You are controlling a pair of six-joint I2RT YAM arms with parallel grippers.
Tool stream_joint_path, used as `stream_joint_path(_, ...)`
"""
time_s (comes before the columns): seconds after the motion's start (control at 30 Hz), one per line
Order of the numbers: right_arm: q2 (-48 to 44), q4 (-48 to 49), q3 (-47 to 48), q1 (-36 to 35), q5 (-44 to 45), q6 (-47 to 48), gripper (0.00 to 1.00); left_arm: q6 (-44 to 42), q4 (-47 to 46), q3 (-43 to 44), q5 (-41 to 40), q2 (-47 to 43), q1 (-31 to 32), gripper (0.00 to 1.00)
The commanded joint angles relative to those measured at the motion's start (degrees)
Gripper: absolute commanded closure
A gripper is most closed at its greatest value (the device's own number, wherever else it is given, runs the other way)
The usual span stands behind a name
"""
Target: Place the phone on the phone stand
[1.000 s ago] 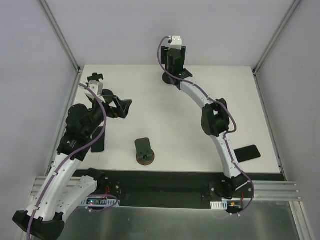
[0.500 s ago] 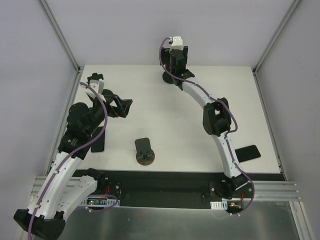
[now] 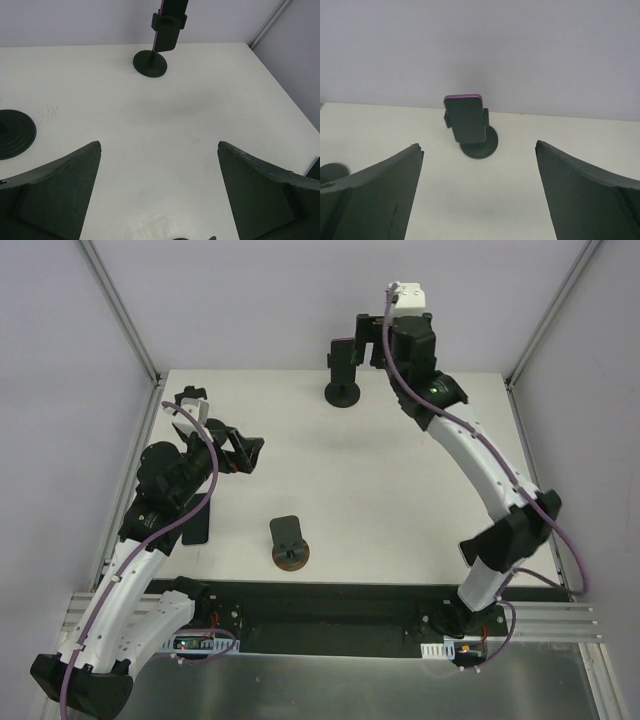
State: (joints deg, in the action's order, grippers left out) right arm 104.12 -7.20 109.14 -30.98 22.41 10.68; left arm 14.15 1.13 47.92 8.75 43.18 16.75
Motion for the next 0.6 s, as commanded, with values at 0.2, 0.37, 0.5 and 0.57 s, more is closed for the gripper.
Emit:
stream_joint_path(0.2,-30.44,-14.25,-36.48,-21.1,-0.02,-16.77,0.04,-1.06,-2.62,-0.63,-3.74,-1.87,-1.2,0.01)
stream_joint_path(0.37,-32.93,-11.96,-45.42,-43.43,12.44,-33.95,0.04,-1.76,-2.62,-1.16,-6.81,-3.62,-1.2,0.01)
stream_joint_path(0.5,-24.52,-12.57,-43.32,-55.12,23.62,-38.62,0.04,-1.58,-2.62,-1.78,-10.75,-4.85,-1.2,0.01)
stream_joint_path(0.57,-21.78,-12.84,-40.94,-56.29,25.39,-38.8,0.04,-1.67,-2.62,-1.87,-11.39,-5.38,-1.2,0.01)
